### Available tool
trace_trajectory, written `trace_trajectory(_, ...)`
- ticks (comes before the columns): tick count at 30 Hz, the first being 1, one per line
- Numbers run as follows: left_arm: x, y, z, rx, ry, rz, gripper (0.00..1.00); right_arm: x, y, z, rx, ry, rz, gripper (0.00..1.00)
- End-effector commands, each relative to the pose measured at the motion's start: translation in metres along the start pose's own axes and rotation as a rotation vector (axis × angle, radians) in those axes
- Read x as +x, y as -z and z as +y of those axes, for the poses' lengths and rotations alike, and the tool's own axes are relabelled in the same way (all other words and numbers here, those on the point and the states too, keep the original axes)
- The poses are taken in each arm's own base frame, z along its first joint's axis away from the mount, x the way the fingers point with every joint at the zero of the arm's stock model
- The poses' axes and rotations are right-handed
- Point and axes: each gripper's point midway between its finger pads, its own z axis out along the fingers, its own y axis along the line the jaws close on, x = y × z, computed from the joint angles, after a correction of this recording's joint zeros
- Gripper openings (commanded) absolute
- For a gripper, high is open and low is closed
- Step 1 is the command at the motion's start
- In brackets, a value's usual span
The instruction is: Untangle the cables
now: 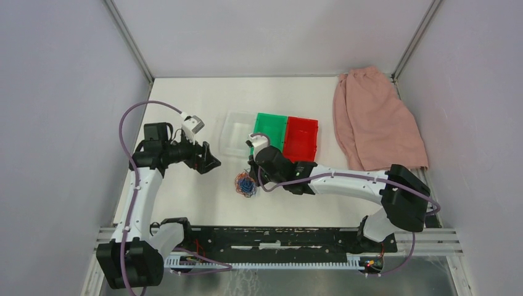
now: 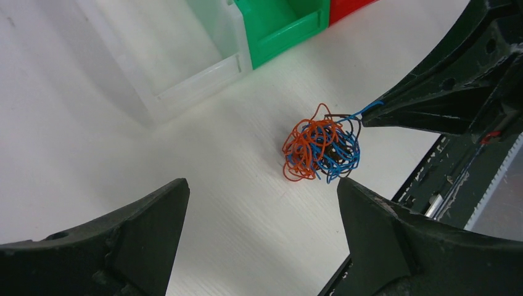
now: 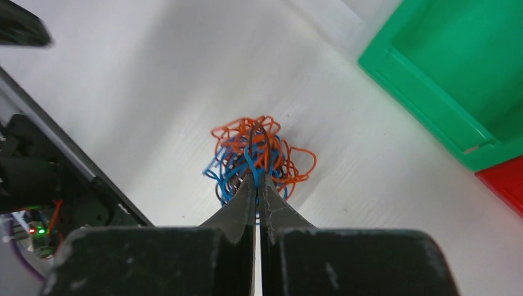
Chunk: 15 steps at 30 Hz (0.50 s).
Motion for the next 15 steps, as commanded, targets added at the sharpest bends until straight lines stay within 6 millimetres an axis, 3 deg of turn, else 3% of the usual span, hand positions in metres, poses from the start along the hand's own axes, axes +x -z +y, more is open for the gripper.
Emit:
trace_trajectory(1,-0.016,0.009,-0.023,0.095,-0.097,-0.062,0.96,-0.055,0.027,0.035,-0.096,0.045,-0.104,0.0)
trace_trajectory(6,-0.014,0.014,-0.042,0.181,-0.145,-0.082,0.9,-0.077,0.042,0.058,-0.184,0.061,-0.113,0.0)
trace_trajectory(11,-0.013,0.016,-0.058,0.24,-0.192,-0.101,0.83,-0.085,0.052,0.069,-0.229,0.062,-0.111,0.0)
trace_trajectory(15,-0.016,0.02,-0.072,0.3,-0.226,-0.139,0.75,-0.091,0.064,0.089,-0.329,0.052,-0.096,0.0)
